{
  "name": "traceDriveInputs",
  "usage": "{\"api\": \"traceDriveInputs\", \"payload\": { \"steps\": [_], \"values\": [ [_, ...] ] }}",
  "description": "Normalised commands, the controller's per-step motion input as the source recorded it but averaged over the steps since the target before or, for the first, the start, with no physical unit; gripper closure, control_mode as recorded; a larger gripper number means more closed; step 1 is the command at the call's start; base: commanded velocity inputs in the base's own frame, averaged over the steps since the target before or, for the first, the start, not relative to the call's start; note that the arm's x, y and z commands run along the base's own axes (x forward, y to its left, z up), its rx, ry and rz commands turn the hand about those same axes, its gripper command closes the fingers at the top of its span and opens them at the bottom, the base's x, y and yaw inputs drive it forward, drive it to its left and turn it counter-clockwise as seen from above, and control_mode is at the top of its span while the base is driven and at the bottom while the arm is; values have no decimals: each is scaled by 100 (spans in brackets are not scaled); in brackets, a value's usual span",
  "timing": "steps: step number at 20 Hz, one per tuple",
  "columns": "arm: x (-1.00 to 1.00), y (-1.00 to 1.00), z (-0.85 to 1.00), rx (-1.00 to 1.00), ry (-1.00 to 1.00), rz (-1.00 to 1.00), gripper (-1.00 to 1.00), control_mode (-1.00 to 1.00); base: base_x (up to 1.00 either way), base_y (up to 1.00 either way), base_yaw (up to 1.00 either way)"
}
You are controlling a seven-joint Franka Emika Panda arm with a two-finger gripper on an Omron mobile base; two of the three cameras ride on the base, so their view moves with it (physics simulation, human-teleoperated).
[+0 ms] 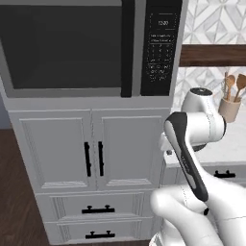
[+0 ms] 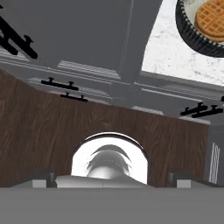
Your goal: Open the microwave, place the bowl with waffle inside the microwave, then close the microwave door and turn it on.
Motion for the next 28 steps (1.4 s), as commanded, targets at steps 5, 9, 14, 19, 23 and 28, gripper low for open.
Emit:
{"api": "traceDriveInputs", "payload": {
  "steps": [5,9,14,19,23,28],
  "values": [
    [0,0,0,0,0,0,-100,100,-4,-2,32],
    [-3,0,2,0,-4,10,-100,-100,-1,0,6],
    [0,0,34,5,-23,1,-100,-100,0,0,0],
    [0,0,47,8,-48,-3,-100,-100,0,0,0],
    [0,0,51,8,-54,-9,-100,-100,0,0,0],
    [-1,3,55,5,-57,-15,-100,-100,0,0,0]
  ]
}}
